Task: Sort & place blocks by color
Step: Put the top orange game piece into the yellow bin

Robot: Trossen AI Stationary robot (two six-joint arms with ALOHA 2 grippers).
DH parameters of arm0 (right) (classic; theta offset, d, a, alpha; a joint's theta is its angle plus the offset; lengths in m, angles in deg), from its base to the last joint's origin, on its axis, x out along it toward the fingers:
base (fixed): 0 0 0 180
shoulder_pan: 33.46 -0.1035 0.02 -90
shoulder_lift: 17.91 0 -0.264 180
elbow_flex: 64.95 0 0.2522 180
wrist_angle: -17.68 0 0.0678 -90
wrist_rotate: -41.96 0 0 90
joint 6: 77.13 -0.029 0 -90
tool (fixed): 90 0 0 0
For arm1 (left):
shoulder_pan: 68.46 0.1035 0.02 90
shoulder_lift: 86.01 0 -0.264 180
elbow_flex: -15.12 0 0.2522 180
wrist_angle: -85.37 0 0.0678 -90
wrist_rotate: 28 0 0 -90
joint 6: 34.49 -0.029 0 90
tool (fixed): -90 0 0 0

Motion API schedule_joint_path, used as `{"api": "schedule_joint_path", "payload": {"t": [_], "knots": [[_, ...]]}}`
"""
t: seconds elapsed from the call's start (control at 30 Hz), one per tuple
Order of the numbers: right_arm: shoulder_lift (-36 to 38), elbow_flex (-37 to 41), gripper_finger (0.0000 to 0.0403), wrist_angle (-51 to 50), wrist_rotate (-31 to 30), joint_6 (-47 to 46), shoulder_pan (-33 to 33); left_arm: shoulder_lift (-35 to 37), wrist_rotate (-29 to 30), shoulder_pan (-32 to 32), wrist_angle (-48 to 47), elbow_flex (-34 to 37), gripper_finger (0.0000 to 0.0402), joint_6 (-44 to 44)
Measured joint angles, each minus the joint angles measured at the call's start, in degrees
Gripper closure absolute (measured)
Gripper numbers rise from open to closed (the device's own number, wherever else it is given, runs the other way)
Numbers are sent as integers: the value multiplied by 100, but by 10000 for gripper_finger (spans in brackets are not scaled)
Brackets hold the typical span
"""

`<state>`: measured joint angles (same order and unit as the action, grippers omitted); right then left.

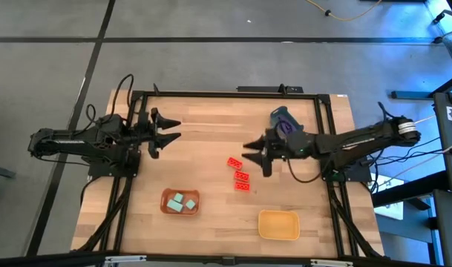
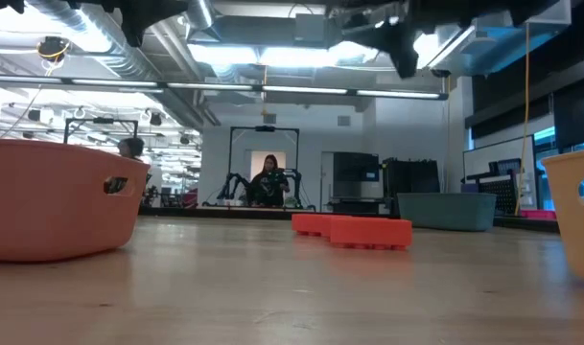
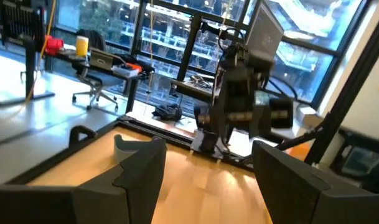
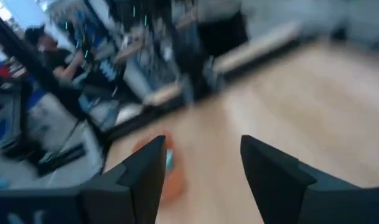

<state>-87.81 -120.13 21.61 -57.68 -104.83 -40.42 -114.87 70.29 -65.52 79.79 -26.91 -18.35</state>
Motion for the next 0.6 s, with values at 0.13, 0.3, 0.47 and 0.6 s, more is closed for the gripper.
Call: {"api": "schedule_joint_path", "payload": {"t": [0.13,0.3,0.47,0.6], "knots": [[69,10,194,630,-315,1208,0,0,0,-1,0,0,170,-445],[62,10,194,838,-293,1461,0,0,138,0,0,0,172,-426],[56,10,194,812,-293,1339,0,0,-230,0,0,0,228,-362],[56,10,194,820,-289,1317,0,0,-510,0,0,0,333,-167]]}}
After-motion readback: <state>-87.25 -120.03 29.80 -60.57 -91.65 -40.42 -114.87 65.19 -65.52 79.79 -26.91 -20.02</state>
